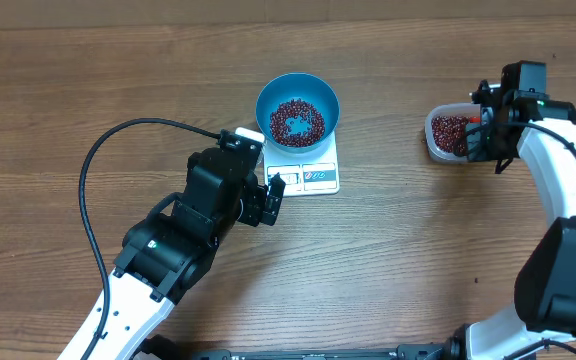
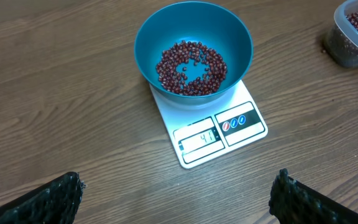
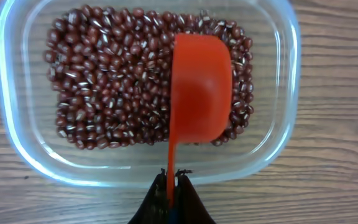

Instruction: Scoop item into bowl and weigh 150g on scale

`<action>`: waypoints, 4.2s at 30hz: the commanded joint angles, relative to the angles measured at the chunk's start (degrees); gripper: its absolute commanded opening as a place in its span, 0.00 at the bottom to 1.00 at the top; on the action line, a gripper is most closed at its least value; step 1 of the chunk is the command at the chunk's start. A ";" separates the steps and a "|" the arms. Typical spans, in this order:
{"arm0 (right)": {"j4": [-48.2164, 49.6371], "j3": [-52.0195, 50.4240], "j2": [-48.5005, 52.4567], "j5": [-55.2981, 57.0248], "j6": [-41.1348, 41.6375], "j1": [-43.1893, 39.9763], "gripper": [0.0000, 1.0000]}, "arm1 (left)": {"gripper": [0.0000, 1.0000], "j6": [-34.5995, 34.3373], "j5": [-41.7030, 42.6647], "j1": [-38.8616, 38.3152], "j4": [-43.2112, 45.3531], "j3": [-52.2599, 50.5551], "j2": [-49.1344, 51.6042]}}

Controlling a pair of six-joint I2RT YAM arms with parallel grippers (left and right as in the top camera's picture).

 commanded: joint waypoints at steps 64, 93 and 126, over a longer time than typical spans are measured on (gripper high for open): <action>-3.93 0.07 4.74 -32.76 -4.35 -4.37 0.04 | 1.00 -0.13 -0.76 -0.33 0.04 -0.09 0.31; -2.86 0.07 4.74 -48.26 -4.33 -16.63 0.04 | 1.00 -0.15 -0.76 -0.33 0.04 -0.09 0.31; -5.97 0.09 4.74 -68.15 -4.37 -21.20 0.04 | 0.99 -0.15 -0.76 -0.33 0.04 -0.09 0.31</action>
